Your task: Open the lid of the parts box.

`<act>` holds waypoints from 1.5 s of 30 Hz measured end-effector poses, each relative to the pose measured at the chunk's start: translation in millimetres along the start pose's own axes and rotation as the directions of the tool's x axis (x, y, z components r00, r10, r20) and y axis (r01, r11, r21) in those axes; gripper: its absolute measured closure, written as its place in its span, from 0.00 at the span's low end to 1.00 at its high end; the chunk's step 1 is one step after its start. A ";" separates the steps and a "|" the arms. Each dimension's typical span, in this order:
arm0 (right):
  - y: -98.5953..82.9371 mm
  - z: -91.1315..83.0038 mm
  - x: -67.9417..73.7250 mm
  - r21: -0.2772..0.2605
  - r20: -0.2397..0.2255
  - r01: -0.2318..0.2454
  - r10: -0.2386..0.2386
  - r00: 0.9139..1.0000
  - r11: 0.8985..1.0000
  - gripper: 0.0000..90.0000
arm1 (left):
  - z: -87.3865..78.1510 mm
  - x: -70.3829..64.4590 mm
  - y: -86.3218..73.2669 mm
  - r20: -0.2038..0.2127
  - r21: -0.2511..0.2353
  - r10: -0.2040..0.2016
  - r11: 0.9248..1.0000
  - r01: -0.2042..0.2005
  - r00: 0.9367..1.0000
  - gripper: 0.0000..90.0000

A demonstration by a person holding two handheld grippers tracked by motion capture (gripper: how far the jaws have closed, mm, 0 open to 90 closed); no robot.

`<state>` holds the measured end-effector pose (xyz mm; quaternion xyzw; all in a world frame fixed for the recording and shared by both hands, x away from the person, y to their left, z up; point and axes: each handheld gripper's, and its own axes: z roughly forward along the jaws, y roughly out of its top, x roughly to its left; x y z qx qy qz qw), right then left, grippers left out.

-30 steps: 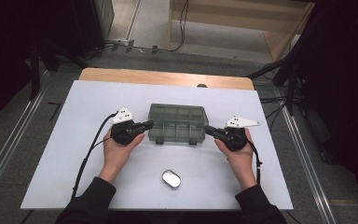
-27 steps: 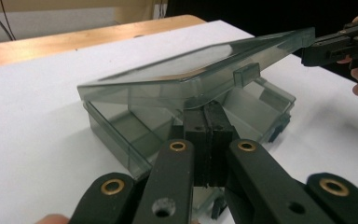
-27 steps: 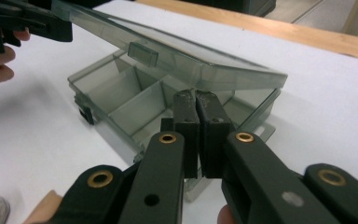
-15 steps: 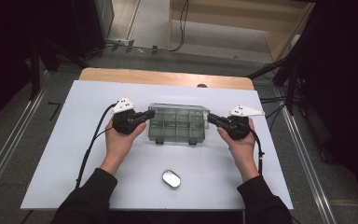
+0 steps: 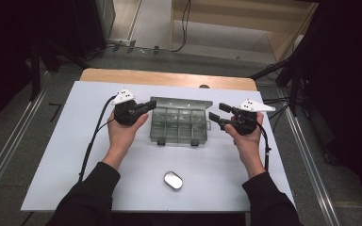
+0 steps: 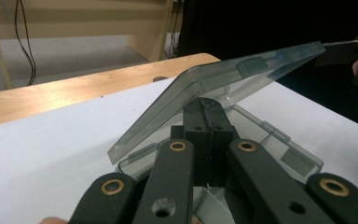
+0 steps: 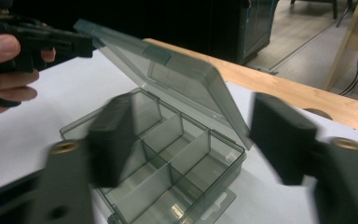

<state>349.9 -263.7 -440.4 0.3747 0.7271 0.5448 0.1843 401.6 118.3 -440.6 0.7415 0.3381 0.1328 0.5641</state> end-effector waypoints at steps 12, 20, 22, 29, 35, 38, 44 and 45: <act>3.0 22.4 -16.2 -0.045 0.030 -0.095 0.097 0.995 0.994 0.00 | 9.0 6.8 6.2 -0.016 -0.022 -0.001 1.000 0.000 1.000 0.99; 0.7 35.2 -17.9 -0.089 0.103 -0.124 0.133 0.986 0.988 0.22 | 13.4 13.1 11.9 -0.026 -0.022 -0.009 1.000 0.009 1.000 0.99; 1.9 37.9 -17.4 -0.089 0.119 -0.109 0.119 0.986 0.990 0.37 | 14.6 13.7 13.3 -0.027 -0.022 -0.009 1.000 0.008 1.000 0.99; 9.2 43.4 -14.7 -0.099 0.176 -0.071 0.088 0.981 0.993 0.67 | 17.1 15.2 13.0 -0.034 -0.033 -0.021 0.999 0.020 0.999 0.99; 14.1 43.8 -6.7 -0.128 0.228 -0.049 0.077 0.970 0.991 0.78 | 16.0 19.1 12.8 -0.050 -0.034 -0.017 0.999 0.016 0.999 0.99; 12.5 49.5 -7.1 -0.102 0.245 -0.050 0.074 0.967 0.993 0.81 | 13.9 19.9 13.0 -0.048 -0.029 -0.014 1.000 0.013 0.999 0.99; 12.0 51.5 -8.7 -0.116 0.266 -0.068 0.097 0.959 0.991 0.89 | 8.0 18.8 9.5 -0.042 -0.040 0.008 0.999 -0.010 0.999 0.99; 12.4 52.0 -8.9 -0.115 0.270 -0.075 0.104 0.957 0.991 0.89 | 6.2 19.6 8.6 -0.032 -0.048 -0.003 0.999 0.001 0.999 0.99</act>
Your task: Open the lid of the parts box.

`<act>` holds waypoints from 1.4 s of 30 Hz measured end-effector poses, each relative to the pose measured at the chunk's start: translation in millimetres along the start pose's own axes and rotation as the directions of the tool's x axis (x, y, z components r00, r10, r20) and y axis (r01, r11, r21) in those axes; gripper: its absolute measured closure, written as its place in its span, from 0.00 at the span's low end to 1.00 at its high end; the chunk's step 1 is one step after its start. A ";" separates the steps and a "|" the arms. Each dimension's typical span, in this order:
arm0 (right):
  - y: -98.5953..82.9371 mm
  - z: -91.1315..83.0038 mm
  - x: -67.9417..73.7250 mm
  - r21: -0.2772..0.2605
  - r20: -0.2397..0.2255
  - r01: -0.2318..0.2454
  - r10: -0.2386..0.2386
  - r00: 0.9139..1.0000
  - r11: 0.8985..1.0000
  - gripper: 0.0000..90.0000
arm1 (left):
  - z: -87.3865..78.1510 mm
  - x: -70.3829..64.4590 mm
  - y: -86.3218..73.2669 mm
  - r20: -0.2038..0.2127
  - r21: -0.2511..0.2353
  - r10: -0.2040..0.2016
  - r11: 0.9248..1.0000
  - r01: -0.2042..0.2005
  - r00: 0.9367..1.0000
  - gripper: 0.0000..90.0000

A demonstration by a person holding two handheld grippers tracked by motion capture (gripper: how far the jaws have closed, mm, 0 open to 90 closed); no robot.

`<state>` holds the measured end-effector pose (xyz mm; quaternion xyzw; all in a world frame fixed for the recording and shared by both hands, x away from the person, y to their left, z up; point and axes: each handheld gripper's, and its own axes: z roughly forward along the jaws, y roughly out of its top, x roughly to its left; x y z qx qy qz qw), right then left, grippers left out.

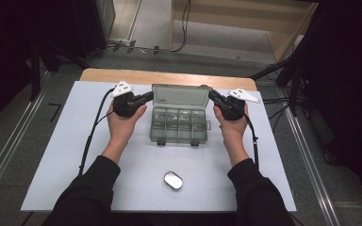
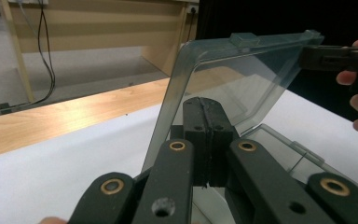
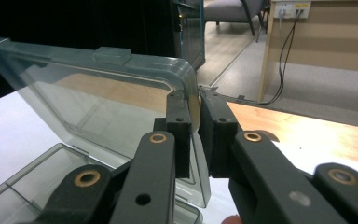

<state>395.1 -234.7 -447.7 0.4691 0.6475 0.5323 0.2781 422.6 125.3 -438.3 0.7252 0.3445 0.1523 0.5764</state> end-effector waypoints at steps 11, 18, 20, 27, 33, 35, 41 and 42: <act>3.2 4.7 0.9 0.010 0.016 -0.042 0.042 0.999 0.999 0.90 | 17.8 17.1 -17.5 -0.072 0.094 -0.061 0.993 0.067 0.996 0.42; 5.0 8.2 -1.4 0.016 0.013 -0.062 0.061 0.998 0.998 0.90 | 35.6 22.2 -30.7 -0.102 0.174 -0.082 0.980 0.099 0.991 0.27; 5.3 9.3 -2.1 0.015 0.013 -0.065 0.065 0.998 0.998 0.90 | 39.0 20.7 -33.5 -0.132 0.191 -0.063 0.978 0.087 0.989 0.52; 8.1 13.2 -3.3 0.027 0.020 -0.064 0.063 0.998 0.998 0.91 | 43.0 18.2 -32.0 -0.173 0.163 -0.039 0.984 0.068 0.984 0.80; 10.7 18.1 -4.7 0.036 0.033 -0.057 0.055 0.998 0.998 0.91 | 45.8 14.1 -30.5 -0.195 0.175 -0.007 0.984 0.042 0.981 0.89; 10.5 19.5 -5.0 0.034 0.035 -0.054 0.053 0.998 0.998 0.91 | 47.6 12.4 -30.7 -0.211 0.174 0.007 0.984 0.031 0.977 0.92; 6.9 26.1 -8.9 0.041 0.030 -0.060 0.059 0.998 0.997 0.91 | 49.9 12.2 -30.9 -0.228 0.168 0.007 0.985 0.032 0.974 0.94; 4.7 28.2 -9.6 0.054 0.034 -0.058 0.057 0.998 0.997 0.91 | 50.1 12.2 -30.8 -0.230 0.168 0.006 0.985 0.034 0.973 0.94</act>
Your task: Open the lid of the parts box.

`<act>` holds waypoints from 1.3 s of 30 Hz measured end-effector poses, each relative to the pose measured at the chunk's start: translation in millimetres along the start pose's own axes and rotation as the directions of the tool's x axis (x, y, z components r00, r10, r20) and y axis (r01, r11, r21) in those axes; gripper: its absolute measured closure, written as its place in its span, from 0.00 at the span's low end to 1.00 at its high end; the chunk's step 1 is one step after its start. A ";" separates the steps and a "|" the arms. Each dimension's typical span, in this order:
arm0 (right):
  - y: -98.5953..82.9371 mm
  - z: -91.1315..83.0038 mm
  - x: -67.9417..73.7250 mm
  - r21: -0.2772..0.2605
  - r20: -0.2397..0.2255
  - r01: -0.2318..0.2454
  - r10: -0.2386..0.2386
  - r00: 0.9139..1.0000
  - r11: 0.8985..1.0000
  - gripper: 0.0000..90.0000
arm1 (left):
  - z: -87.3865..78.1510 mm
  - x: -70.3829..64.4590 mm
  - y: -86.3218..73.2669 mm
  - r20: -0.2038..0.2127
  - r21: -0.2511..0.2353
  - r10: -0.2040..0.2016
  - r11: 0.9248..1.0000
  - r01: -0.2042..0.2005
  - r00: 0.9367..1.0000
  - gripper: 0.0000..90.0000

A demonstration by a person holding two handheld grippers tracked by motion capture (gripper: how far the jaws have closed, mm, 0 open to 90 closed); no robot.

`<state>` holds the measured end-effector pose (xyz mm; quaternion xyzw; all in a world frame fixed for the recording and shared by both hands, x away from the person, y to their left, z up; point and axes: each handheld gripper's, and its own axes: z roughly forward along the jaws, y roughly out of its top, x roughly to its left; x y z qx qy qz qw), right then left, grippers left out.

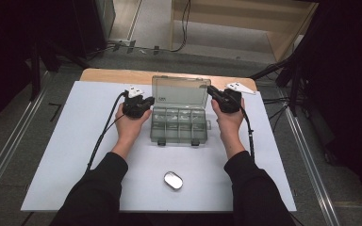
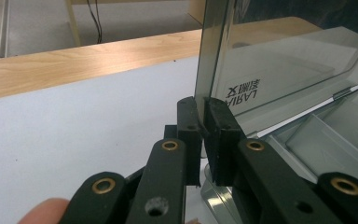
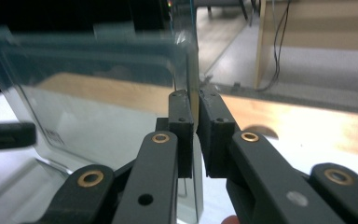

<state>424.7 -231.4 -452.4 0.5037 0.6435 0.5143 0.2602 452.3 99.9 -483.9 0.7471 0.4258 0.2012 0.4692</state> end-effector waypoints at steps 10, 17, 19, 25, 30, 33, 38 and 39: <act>-23.3 17.8 -3.1 0.089 0.028 -0.048 0.046 0.999 0.995 0.90 | 4.8 5.3 -0.5 0.021 -0.011 -0.049 0.999 0.050 0.999 0.94; -29.5 22.0 -4.7 0.114 0.034 -0.093 0.090 0.995 0.989 0.90 | 8.4 7.6 2.1 0.028 0.005 -0.078 0.997 0.078 0.997 0.94; -31.4 23.2 -5.4 0.122 0.034 -0.099 0.095 0.995 0.988 0.89 | 9.4 7.5 2.8 0.026 0.007 -0.084 0.996 0.084 0.996 0.94; -33.0 24.4 -7.8 0.123 0.024 -0.123 0.121 0.992 0.985 0.90 | 10.2 8.7 2.4 0.033 0.009 -0.110 0.994 0.110 0.993 0.94; -34.2 26.5 -9.8 0.123 0.015 -0.157 0.156 0.988 0.980 0.90 | 10.9 9.9 2.9 0.037 0.019 -0.127 0.992 0.126 0.991 0.93; -34.7 27.3 -10.5 0.125 0.014 -0.152 0.151 0.988 0.981 0.90 | 11.5 10.9 3.0 0.039 0.022 -0.134 0.991 0.133 0.990 0.93; -37.2 29.5 -11.3 0.143 0.014 -0.156 0.155 0.988 0.977 0.89 | 13.3 11.5 2.2 0.039 0.028 -0.157 0.987 0.156 0.987 0.93; -37.9 30.3 -10.8 0.145 0.015 -0.156 0.155 0.988 0.977 0.88 | 13.8 12.2 2.2 0.042 0.030 -0.164 0.986 0.162 0.986 0.93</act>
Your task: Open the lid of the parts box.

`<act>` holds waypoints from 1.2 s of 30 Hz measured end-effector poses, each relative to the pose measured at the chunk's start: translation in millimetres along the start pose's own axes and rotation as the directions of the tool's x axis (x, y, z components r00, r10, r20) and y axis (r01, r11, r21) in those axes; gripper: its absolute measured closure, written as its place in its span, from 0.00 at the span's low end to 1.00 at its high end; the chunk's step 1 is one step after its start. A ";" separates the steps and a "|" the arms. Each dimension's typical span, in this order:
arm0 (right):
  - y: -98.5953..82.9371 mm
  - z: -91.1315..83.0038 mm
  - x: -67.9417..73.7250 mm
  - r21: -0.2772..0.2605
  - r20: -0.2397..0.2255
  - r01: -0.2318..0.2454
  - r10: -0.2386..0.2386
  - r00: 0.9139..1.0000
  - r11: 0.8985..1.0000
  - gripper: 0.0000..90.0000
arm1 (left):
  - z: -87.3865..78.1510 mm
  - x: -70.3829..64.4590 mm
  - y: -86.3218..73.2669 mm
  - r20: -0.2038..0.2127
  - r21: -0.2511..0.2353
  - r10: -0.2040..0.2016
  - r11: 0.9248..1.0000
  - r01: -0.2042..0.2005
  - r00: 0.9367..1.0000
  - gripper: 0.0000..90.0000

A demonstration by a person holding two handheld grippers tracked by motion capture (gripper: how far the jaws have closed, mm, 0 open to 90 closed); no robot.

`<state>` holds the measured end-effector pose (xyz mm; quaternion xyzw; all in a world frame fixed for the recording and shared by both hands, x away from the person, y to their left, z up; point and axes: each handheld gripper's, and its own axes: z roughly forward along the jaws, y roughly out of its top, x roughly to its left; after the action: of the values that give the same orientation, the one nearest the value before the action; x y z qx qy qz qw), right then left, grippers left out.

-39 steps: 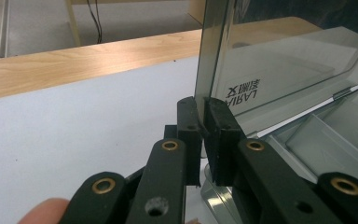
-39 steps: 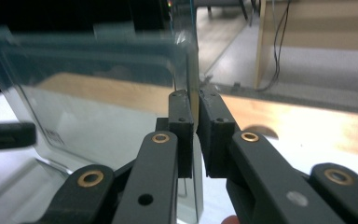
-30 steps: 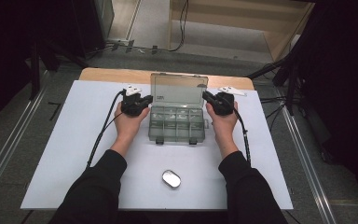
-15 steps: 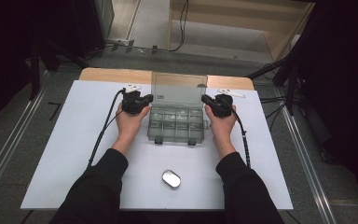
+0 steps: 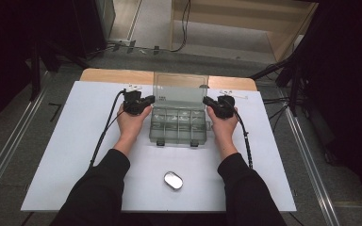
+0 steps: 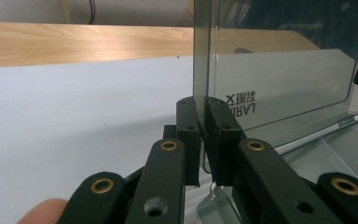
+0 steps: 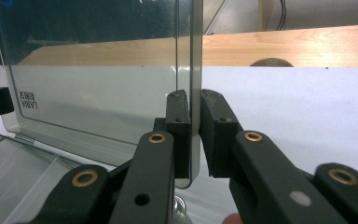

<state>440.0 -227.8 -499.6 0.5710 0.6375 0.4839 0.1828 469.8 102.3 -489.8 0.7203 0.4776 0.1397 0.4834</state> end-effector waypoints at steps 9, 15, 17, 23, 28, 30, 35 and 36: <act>-1.7 2.3 -6.2 0.014 -0.031 -0.043 0.043 0.999 0.999 0.88 | 3.9 2.7 -3.0 0.013 0.022 -0.025 0.999 0.024 1.000 0.92; -4.4 4.7 -9.3 0.026 -0.045 -0.064 0.065 0.997 0.998 0.88 | 5.7 4.6 -4.2 0.023 0.024 -0.048 0.999 0.047 0.999 0.92; -4.6 5.1 -10.4 0.028 -0.049 -0.070 0.072 0.996 0.997 0.88 | 5.8 5.4 -4.4 0.026 0.028 -0.055 0.998 0.054 0.998 0.92; -5.7 6.7 -11.9 0.038 -0.052 -0.081 0.083 0.995 0.996 0.87 | 6.5 6.6 -5.1 0.029 0.032 -0.062 0.998 0.061 0.998 0.91; -7.2 8.2 -12.9 0.050 -0.051 -0.085 0.088 0.995 0.995 0.87 | 7.3 7.0 -6.4 0.028 0.040 -0.063 0.997 0.062 0.998 0.90; -8.2 9.6 -13.7 0.051 -0.051 -0.084 0.086 0.995 0.995 0.87 | 7.5 8.1 -8.1 0.030 0.036 -0.069 0.997 0.068 0.997 0.90; -9.6 11.9 -14.3 0.058 -0.049 -0.083 0.086 0.995 0.995 0.87 | 7.8 9.3 -10.2 0.033 0.036 -0.073 0.997 0.072 0.997 0.90; -9.7 12.1 -14.3 0.058 -0.048 -0.084 0.087 0.995 0.995 0.87 | 7.7 9.3 -10.4 0.033 0.037 -0.075 0.997 0.073 0.997 0.90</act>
<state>448.1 -234.6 -517.8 0.5901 0.6301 0.4877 0.1297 473.9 106.4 -504.7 0.7129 0.4978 0.1006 0.4835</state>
